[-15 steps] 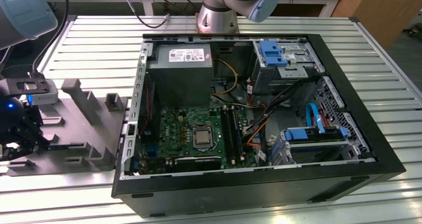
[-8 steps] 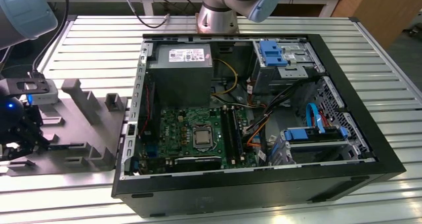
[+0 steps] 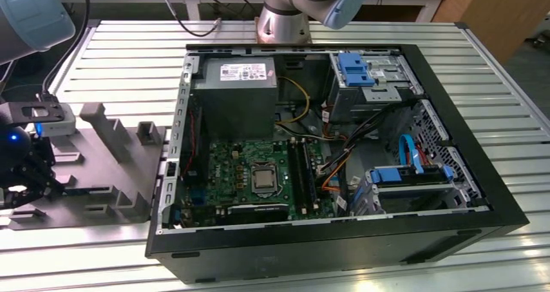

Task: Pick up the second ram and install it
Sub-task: 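Pick up the second ram and move it above second insertion slot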

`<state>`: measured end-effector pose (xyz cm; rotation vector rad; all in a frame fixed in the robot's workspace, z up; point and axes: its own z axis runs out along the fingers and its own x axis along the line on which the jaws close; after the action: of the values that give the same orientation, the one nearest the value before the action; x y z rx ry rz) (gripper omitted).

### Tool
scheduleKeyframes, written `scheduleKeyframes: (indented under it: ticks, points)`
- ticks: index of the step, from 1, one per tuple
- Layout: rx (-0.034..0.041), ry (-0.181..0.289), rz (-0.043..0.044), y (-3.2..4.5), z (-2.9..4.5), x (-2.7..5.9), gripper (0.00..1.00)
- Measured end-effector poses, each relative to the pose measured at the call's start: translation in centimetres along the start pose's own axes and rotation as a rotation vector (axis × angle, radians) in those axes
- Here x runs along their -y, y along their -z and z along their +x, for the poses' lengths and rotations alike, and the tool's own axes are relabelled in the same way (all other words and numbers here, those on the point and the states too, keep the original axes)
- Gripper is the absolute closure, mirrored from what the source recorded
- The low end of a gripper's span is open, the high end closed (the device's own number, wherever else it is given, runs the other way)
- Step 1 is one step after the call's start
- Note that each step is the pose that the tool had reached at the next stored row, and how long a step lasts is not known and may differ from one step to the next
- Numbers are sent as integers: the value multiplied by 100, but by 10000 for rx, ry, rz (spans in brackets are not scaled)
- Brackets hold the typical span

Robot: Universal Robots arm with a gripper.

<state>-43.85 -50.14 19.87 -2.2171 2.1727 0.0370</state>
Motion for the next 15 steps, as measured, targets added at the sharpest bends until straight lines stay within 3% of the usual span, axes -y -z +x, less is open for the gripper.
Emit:
scheduleKeyframes:
  ticks: [15]
  points:
    - [-2, -146, 6, -2, -1, 0, 88]
